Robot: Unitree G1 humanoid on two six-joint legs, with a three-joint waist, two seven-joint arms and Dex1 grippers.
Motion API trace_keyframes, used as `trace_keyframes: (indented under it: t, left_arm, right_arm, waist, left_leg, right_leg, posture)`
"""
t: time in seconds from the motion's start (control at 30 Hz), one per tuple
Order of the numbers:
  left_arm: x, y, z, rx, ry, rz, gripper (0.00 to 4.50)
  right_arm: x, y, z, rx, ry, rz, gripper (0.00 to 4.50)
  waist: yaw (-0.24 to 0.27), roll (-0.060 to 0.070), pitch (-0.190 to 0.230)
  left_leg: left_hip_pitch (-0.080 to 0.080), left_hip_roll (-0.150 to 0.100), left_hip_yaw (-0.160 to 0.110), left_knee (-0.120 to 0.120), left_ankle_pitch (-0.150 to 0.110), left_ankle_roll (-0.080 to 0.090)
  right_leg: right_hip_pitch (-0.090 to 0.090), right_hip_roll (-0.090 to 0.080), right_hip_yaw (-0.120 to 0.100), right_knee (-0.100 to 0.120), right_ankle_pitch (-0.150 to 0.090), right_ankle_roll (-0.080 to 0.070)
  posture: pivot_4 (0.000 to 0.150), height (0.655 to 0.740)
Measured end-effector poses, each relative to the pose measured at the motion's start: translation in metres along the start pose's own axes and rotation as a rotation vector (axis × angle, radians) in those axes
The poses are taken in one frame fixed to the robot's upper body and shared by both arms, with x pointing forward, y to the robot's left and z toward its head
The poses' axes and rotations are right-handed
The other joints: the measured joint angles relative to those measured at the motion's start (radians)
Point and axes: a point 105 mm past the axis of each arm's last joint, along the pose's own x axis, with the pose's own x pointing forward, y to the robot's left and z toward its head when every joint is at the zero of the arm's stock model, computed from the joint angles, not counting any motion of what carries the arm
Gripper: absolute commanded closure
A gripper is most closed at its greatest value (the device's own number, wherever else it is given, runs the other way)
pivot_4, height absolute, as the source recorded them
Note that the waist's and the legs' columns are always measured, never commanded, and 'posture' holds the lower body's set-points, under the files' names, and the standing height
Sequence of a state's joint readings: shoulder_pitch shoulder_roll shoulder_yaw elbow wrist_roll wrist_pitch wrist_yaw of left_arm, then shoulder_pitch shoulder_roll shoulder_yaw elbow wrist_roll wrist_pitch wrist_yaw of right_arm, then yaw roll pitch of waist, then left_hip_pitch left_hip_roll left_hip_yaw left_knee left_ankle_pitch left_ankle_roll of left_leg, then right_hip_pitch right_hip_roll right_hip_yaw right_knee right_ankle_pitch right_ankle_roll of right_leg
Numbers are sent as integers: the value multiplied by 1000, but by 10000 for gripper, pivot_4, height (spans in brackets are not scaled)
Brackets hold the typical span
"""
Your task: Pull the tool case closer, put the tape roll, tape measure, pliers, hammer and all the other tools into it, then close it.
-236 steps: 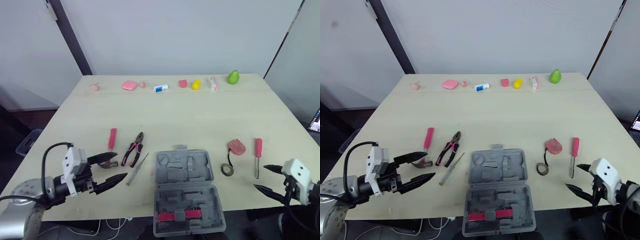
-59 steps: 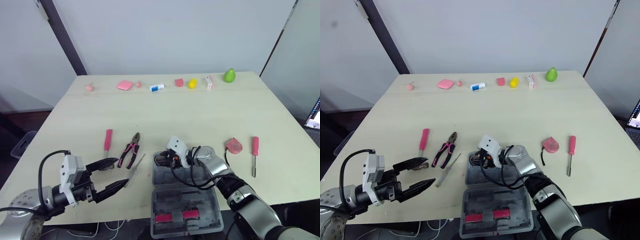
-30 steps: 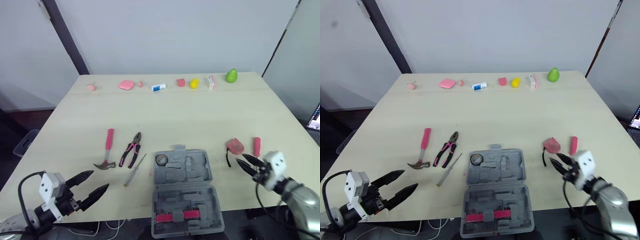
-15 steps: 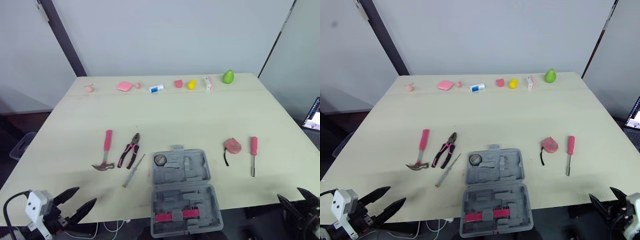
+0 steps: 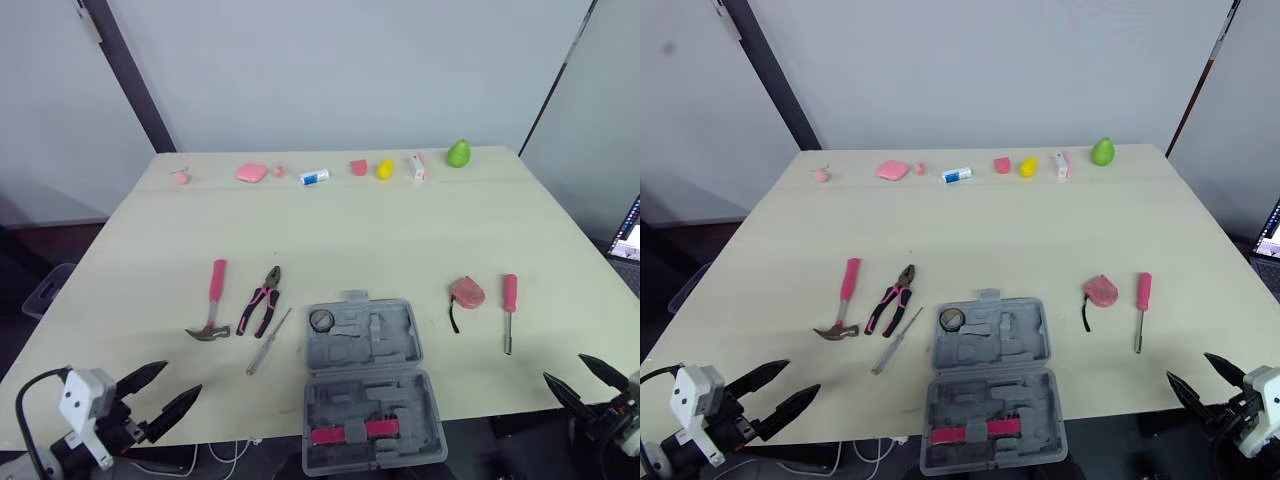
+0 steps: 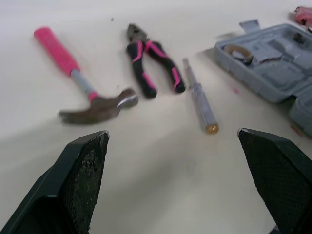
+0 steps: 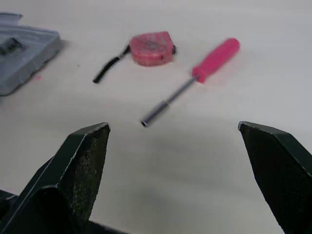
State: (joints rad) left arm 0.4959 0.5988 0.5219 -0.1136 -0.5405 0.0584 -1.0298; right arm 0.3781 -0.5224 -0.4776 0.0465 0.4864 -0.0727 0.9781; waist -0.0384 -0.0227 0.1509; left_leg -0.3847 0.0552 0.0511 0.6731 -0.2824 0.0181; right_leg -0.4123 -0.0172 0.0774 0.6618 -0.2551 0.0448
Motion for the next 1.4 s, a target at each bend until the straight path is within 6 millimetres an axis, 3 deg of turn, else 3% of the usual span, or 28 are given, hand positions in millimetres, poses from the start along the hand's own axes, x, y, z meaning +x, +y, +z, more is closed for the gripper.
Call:
trace_keyframes:
  t: [0.13,0.2,0.4,0.57,0.73,0.83,1.03,1.4]
  left_arm:
    - [11,-6,7,11,-8,-8,0]
    - [26,-14,12,7,-27,-4,0]
    - [48,-34,13,-31,-32,-5,0]
    - [59,-47,24,-11,-59,-59,0]
    - [68,-74,51,72,-108,-267,0]
    - [71,-83,73,143,-150,-381,0]
    - [73,-90,90,168,-151,-520,0]
    - [71,-91,96,172,-126,-612,0]
  right_arm:
    - [14,13,9,-4,-15,90,719]
    - [31,25,25,-27,-39,177,719]
    - [56,48,53,-69,-87,313,719]
    - [72,45,63,-80,-90,281,719]
    - [97,43,72,-88,-84,213,719]
    - [111,47,69,-54,-55,171,719]
    - [127,49,52,-77,33,91,719]
    - [131,34,36,-60,118,-16,719]
  waist:
    - [0,0,0]
    - [-1,0,0]
    - [1,-1,0]
    - [3,-1,1]
    - [2,-1,1]
    - [2,0,1]
    - [2,0,1]
    - [0,0,1]
  left_leg:
    - [1,0,0,0,0,0]
    - [1,0,1,0,0,0]
    - [1,-1,0,-1,0,0]
    - [1,-3,0,-1,0,0]
    - [1,-3,0,-1,0,0]
    - [1,-3,0,-1,0,0]
    - [-1,-4,-1,-2,0,0]
    - [-1,-5,-1,-2,0,0]
  right_leg:
    - [0,0,0,0,0,0]
    - [0,0,1,0,0,0]
    - [1,1,0,0,0,0]
    - [1,1,0,0,0,0]
    - [1,1,1,1,1,0]
    - [1,2,0,0,0,0]
    - [-1,2,0,0,1,0]
    - [0,2,0,0,0,0]
  posture:
    - [1500,7400]
    - [1500,7400]
    - [1500,7400]
    - [1500,7400]
    - [1500,7400]
    - [1500,7400]
    - [1500,7400]
    - [1500,7400]
